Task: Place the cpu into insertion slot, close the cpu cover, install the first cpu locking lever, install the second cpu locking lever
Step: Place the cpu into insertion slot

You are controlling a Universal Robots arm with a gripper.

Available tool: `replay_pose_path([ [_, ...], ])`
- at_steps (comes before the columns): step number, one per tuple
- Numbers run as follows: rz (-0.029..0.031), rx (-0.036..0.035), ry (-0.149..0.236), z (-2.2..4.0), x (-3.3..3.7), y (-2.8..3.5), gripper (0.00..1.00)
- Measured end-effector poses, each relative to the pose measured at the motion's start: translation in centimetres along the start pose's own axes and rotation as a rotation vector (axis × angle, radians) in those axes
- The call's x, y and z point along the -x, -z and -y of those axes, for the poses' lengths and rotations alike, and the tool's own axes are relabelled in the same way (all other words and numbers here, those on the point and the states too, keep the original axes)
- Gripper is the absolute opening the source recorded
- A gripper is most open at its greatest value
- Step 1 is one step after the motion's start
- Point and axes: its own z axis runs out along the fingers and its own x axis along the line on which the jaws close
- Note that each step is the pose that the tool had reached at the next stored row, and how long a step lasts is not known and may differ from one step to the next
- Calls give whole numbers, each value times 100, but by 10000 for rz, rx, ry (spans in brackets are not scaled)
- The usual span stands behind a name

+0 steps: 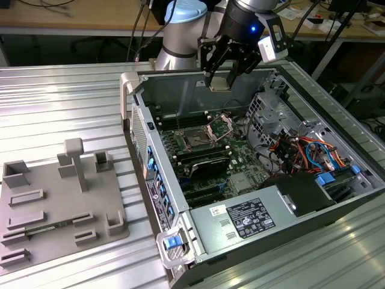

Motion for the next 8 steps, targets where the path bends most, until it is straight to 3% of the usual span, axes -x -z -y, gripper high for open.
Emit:
replay_pose_path([
  [8,5,1,-52,0,-1,-1,55],
])
